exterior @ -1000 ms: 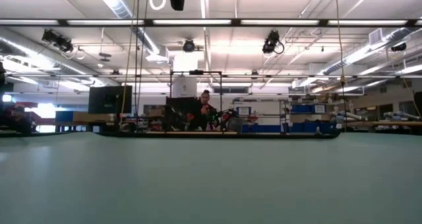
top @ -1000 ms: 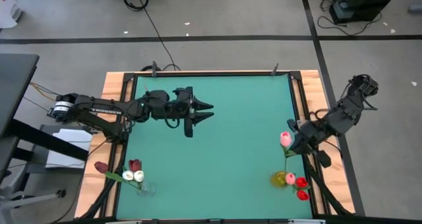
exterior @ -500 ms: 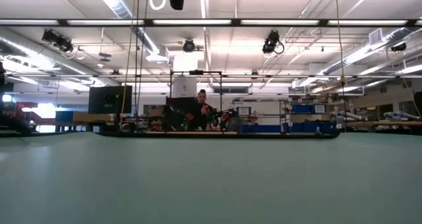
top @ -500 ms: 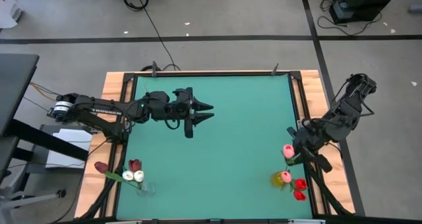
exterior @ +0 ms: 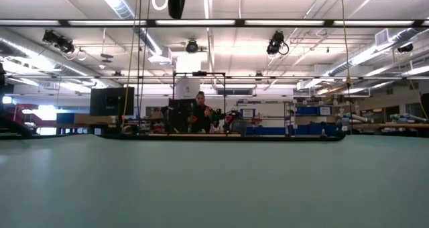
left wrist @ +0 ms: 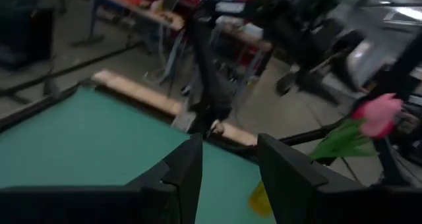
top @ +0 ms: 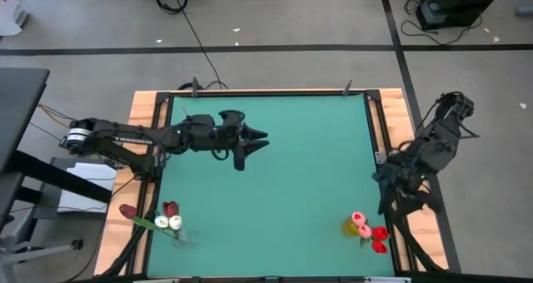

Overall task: Sort flowers into vase by color
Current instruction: Return to Home Position

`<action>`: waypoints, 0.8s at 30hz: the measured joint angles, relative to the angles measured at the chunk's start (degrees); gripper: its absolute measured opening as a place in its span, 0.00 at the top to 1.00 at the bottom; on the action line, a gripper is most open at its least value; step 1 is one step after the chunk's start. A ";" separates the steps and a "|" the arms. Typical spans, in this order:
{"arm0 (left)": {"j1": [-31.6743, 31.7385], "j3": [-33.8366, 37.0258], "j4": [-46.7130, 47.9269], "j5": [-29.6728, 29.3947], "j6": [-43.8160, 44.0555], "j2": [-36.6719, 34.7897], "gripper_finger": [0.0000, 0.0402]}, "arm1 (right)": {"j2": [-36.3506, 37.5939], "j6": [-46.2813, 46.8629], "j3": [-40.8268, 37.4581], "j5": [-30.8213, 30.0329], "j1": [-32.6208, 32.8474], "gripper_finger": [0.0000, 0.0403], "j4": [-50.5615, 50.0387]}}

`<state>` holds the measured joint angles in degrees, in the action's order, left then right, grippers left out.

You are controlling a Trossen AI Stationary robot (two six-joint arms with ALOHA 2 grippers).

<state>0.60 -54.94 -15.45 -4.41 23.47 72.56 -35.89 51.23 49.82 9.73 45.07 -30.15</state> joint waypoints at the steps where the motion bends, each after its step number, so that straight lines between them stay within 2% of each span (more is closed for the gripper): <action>1: 0.18 0.00 1.45 -0.22 0.76 -0.24 0.62 | 0.66 -0.59 0.00 -1.45 -0.03 0.49 1.14; 4: 0.19 -0.02 5.20 -0.25 0.76 -0.94 0.62 | 2.72 -4.46 0.00 -9.04 -0.27 0.49 5.88; 8: 0.00 -0.04 6.65 0.09 -0.82 -3.30 0.63 | 3.92 -12.10 0.11 -22.89 -1.37 0.49 9.25; 13: 2.22 -0.02 7.58 -0.26 -6.53 -7.38 0.69 | 2.20 -21.62 0.04 -34.18 -5.88 0.51 10.57; 17: 3.91 -0.16 4.72 0.14 -10.26 -8.87 0.78 | -1.59 -30.26 0.02 -34.55 -14.13 0.55 19.03; 21: 5.58 -0.07 2.79 3.20 -12.30 -8.80 0.91 | -5.83 -34.12 0.02 -27.22 -24.11 0.62 26.74; 24: 6.63 -0.07 2.90 5.77 -12.35 -8.82 0.98 | -8.71 -34.20 0.02 -22.67 -31.05 0.68 28.23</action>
<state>7.23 -55.00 -12.55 1.36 11.11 63.75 -44.60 17.03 49.84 -12.94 14.01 -1.92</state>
